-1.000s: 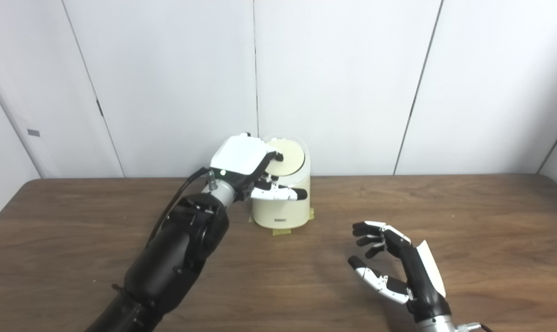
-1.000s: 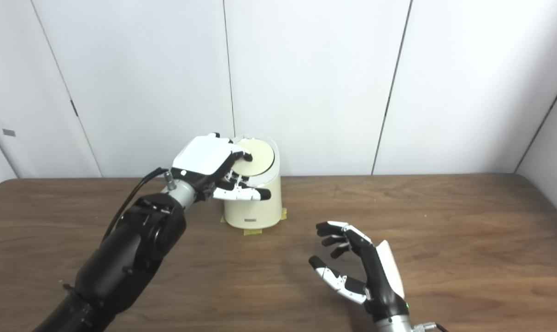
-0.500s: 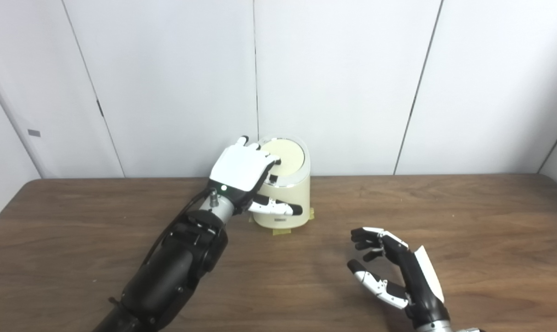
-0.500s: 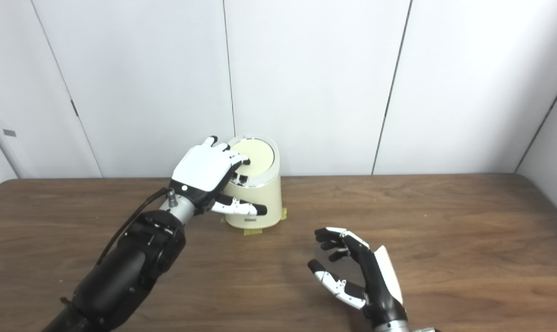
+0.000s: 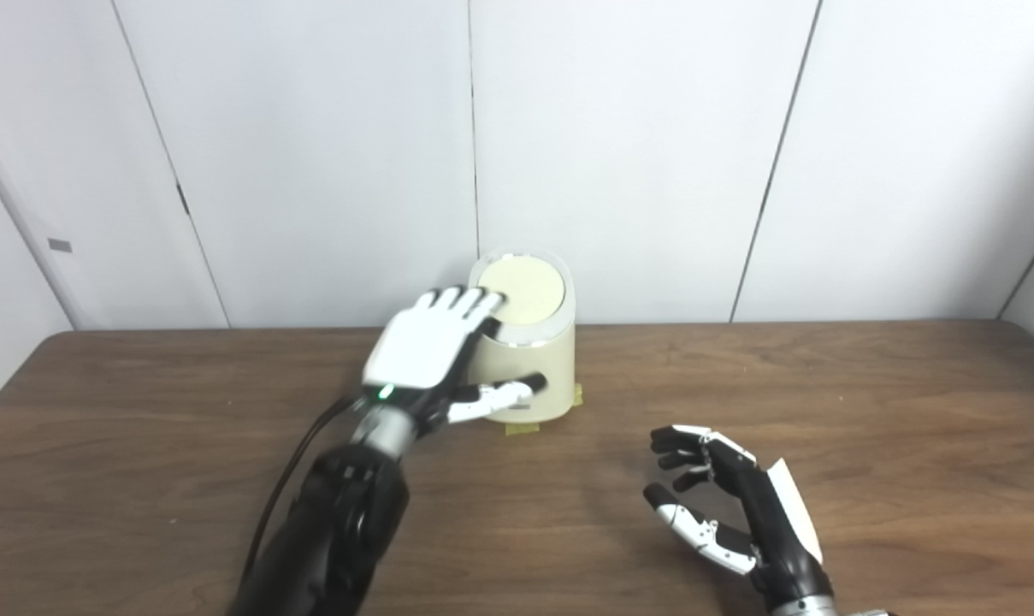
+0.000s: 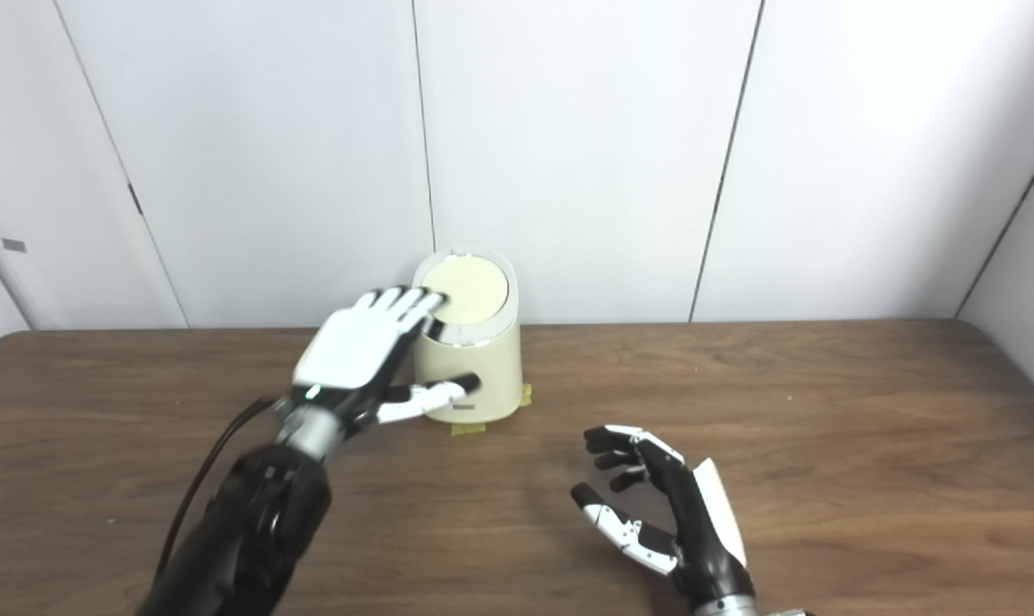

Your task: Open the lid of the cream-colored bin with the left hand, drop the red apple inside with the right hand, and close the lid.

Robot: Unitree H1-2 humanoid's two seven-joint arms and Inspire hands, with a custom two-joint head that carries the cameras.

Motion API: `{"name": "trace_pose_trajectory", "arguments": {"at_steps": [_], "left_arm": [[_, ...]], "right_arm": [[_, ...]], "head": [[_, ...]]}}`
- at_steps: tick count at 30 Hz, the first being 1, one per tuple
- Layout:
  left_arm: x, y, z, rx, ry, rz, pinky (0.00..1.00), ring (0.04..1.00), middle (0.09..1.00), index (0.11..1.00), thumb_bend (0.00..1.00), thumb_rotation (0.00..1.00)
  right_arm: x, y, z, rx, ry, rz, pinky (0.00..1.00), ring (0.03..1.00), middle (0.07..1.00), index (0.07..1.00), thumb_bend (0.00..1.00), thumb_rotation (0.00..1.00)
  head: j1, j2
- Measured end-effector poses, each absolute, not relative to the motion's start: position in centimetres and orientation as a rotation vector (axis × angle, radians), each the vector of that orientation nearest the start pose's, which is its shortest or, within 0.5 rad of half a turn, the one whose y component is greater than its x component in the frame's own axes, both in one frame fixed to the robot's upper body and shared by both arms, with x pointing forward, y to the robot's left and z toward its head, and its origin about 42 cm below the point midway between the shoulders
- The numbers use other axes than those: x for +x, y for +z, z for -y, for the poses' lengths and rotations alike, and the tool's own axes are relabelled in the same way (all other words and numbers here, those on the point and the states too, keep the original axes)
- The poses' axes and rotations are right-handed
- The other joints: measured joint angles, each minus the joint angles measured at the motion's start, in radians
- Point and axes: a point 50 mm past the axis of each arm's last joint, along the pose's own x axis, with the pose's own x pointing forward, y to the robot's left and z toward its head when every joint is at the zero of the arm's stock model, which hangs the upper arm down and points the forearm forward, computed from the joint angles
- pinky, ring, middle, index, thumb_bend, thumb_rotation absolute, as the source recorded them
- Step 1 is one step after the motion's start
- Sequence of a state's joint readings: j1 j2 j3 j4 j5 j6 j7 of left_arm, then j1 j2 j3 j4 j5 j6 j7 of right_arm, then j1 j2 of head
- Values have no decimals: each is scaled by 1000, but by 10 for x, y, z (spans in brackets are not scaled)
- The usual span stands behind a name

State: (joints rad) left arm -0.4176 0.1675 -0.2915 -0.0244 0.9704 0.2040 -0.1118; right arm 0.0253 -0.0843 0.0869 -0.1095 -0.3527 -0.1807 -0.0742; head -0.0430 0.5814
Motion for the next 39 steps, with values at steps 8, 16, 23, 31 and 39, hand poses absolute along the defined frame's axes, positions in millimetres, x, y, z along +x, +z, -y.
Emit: {"name": "trace_pose_trajectory", "arguments": {"at_steps": [8, 16, 23, 31, 39], "left_arm": [[343, 251, -175, 571, 96, 696, 975, 987, 988, 987, 371, 1000], [272, 183, -223, 299, 99, 498, 754, 820, 823, 796, 239, 762], [258, 157, -240, 221, 81, 396, 696, 769, 768, 733, 231, 282], [257, 141, -239, 166, 57, 337, 659, 735, 745, 708, 223, 200], [257, 139, -237, 197, 49, 330, 631, 722, 743, 718, 200, 233]], "right_arm": [[273, 132, 210, -412, 27, 298, 545, 651, 680, 676, 263, 347], [272, 131, 212, -394, 16, 295, 545, 652, 679, 672, 270, 362], [274, 132, 213, -398, -4, 310, 525, 624, 655, 649, 269, 312], [275, 136, 218, -335, -59, 385, 513, 611, 644, 636, 264, 332], [274, 137, 220, -349, -71, 385, 544, 632, 658, 652, 266, 448]], "head": [[-2, 2], [-5, 0], [-5, 0], [-8, 8], [-9, 25]]}}
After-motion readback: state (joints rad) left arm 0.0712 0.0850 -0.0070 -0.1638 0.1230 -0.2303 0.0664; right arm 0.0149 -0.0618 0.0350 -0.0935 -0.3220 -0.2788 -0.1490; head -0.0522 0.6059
